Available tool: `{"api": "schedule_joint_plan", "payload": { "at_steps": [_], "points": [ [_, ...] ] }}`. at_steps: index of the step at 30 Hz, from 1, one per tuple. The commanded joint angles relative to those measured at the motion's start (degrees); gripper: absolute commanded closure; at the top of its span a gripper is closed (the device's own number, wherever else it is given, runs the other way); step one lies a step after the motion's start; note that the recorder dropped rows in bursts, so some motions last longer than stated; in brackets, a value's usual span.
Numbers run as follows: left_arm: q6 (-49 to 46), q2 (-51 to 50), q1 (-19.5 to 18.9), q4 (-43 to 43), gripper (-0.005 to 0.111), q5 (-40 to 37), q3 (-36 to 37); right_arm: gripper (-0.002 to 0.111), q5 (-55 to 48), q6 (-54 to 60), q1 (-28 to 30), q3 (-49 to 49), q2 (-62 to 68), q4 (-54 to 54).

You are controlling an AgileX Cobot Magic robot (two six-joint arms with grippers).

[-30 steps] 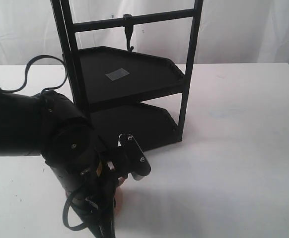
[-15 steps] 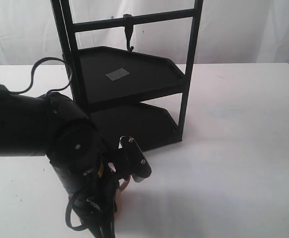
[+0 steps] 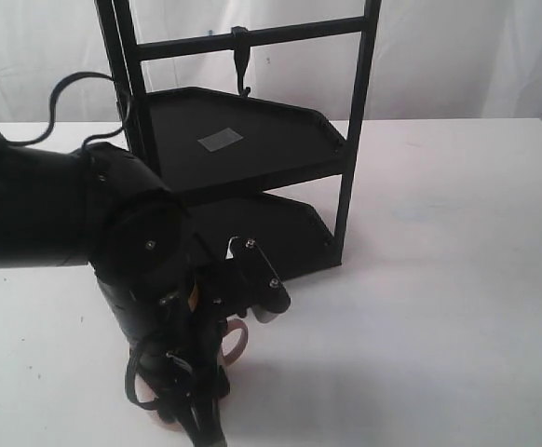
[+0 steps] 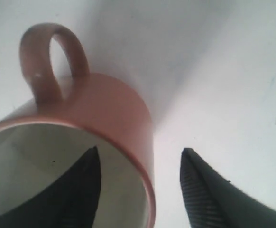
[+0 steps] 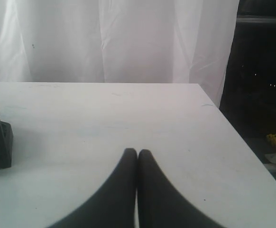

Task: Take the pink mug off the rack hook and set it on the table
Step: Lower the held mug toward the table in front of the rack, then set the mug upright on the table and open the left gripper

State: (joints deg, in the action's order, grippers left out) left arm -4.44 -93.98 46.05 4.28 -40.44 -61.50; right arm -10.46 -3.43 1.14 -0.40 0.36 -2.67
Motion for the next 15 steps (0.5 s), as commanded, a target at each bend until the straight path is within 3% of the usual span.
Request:
{"api": "schedule_joint_plan", "payload": {
  "at_steps": [1, 15],
  "points": [
    [1.7, 3.6, -0.2, 0.8, 0.051, -2.4, -0.3, 0.108, 0.2, -0.1, 0.0, 0.4, -0.4, -0.1],
    [4.4, 17.3, -0.1, 0.7, 0.051, -6.9, -0.3, 0.108, 0.2, -0.1, 0.0, 0.4, -0.4, -0.1]
  ]
}}
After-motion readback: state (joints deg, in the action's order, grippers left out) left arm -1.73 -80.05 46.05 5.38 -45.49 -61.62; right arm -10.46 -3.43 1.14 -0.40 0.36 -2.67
